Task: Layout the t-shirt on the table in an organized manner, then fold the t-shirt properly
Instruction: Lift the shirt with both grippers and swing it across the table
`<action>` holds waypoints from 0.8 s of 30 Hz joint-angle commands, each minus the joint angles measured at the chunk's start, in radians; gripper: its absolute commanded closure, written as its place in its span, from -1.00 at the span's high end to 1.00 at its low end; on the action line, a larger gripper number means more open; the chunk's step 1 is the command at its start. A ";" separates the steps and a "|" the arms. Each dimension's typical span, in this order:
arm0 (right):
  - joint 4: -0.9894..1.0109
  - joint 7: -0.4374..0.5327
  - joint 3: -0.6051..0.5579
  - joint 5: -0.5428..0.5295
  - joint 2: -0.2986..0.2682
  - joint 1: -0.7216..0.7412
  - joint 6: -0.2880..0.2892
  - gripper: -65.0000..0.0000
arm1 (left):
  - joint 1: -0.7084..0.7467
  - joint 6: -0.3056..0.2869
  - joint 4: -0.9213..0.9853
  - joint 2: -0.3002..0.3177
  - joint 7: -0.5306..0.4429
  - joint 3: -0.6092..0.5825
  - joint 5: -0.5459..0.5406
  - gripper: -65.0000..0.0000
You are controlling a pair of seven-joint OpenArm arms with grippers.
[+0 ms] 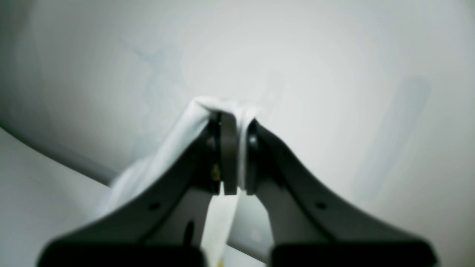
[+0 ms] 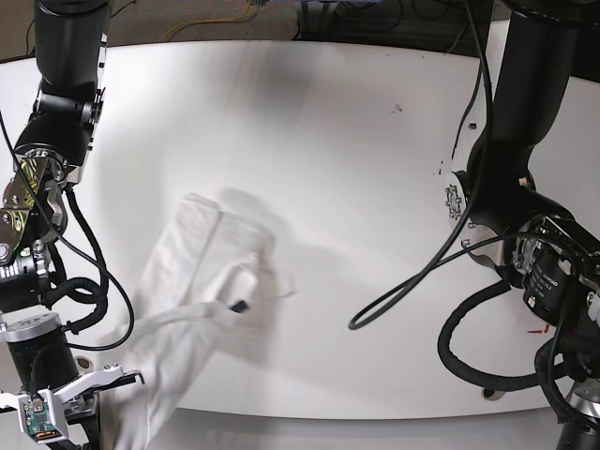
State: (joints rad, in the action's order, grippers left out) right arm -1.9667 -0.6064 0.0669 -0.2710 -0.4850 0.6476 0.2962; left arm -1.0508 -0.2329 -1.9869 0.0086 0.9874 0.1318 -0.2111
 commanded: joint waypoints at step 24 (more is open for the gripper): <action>-0.009 0.033 -0.095 -0.012 0.022 0.044 -0.007 -1.00 | 0.229 -0.001 -0.004 0.029 -0.015 0.039 -0.011 -1.00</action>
State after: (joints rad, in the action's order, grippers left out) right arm -1.9659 -0.6094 -0.0227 -0.2787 -0.4702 0.6487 0.2993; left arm -0.7933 -0.2378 -1.9781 0.0162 1.0058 0.1589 -0.2230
